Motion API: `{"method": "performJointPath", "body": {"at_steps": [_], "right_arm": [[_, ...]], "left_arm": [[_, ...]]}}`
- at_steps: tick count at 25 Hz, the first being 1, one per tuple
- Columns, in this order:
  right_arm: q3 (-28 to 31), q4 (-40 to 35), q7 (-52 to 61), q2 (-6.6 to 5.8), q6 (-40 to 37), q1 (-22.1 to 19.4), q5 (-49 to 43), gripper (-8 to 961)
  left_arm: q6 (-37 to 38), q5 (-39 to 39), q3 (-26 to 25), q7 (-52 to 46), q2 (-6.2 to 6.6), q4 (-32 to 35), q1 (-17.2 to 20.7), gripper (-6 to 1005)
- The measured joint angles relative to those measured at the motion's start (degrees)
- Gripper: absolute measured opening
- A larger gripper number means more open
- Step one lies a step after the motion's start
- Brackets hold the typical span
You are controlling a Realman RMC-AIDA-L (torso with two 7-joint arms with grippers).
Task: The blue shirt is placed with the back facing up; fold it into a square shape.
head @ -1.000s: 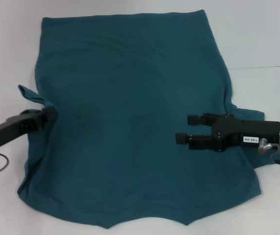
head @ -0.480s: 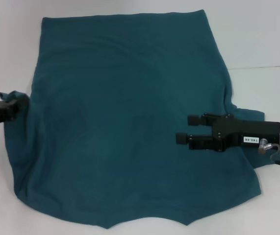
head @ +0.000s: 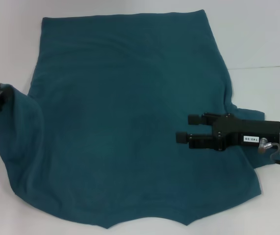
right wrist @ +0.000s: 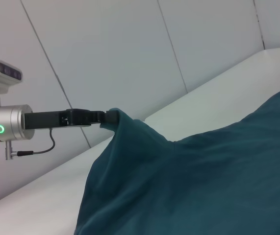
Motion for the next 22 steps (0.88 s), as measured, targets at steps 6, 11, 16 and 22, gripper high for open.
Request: {"method": "performJointPath", "body": {"at_steps": [6, 11, 16, 22], "right_arm": [[0.0, 0.0, 0.0, 0.0, 0.0, 0.0, 0.2, 900], [0.0, 0.2, 0.0, 0.0, 0.0, 0.0, 0.5, 900], [0.0, 0.5, 0.0, 0.0, 0.1, 0.0, 0.5, 899], [0.0, 0.5, 0.1, 0.0, 0.1, 0.0, 0.5, 900]], "left_arm": [[0.4, 1.4, 0.1, -0.2, 0.01, 1.4, 0.1, 2], [1.0, 1.5, 0.3, -1.1, -0.25, 1.4, 0.5, 1], [4.6, 1.5, 0.7, -2.6, -0.52, 1.0, 0.6, 10], [10.5, 1.6, 0.7, -3.7, -0.73, 0.5, 0.7, 38]]}}
